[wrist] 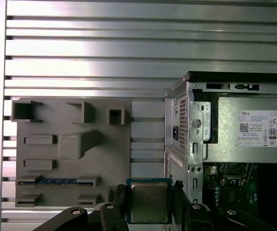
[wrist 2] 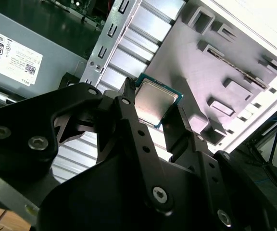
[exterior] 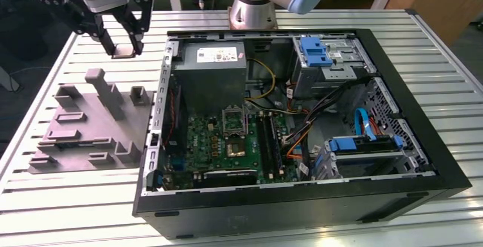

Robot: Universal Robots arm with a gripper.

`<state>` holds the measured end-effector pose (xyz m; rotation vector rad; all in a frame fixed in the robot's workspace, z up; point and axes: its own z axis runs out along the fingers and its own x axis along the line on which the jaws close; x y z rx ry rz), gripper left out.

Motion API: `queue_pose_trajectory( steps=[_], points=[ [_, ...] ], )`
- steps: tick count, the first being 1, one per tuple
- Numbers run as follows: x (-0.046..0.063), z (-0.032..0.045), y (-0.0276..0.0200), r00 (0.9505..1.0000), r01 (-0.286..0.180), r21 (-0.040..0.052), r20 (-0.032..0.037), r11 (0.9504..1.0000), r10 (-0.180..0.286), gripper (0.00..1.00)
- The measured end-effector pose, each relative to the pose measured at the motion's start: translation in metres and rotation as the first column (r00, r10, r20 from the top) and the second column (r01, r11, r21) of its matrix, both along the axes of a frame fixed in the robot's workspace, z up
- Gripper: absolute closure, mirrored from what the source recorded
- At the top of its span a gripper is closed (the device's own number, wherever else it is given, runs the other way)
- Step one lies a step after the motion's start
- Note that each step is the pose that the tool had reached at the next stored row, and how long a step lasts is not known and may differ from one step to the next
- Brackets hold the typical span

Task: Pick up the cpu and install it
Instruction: 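Pick up the cpu and move it towards the insertion slot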

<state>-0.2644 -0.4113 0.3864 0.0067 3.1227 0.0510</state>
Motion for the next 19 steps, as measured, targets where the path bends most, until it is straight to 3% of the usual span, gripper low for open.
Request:
queue_pose_trajectory(
  steps=[19],
  points=[
    [0.011, 0.0, 0.0, 1.0, 0.0, 0.0, 0.0, 1.0, 0.0, 0.53]
  ],
)
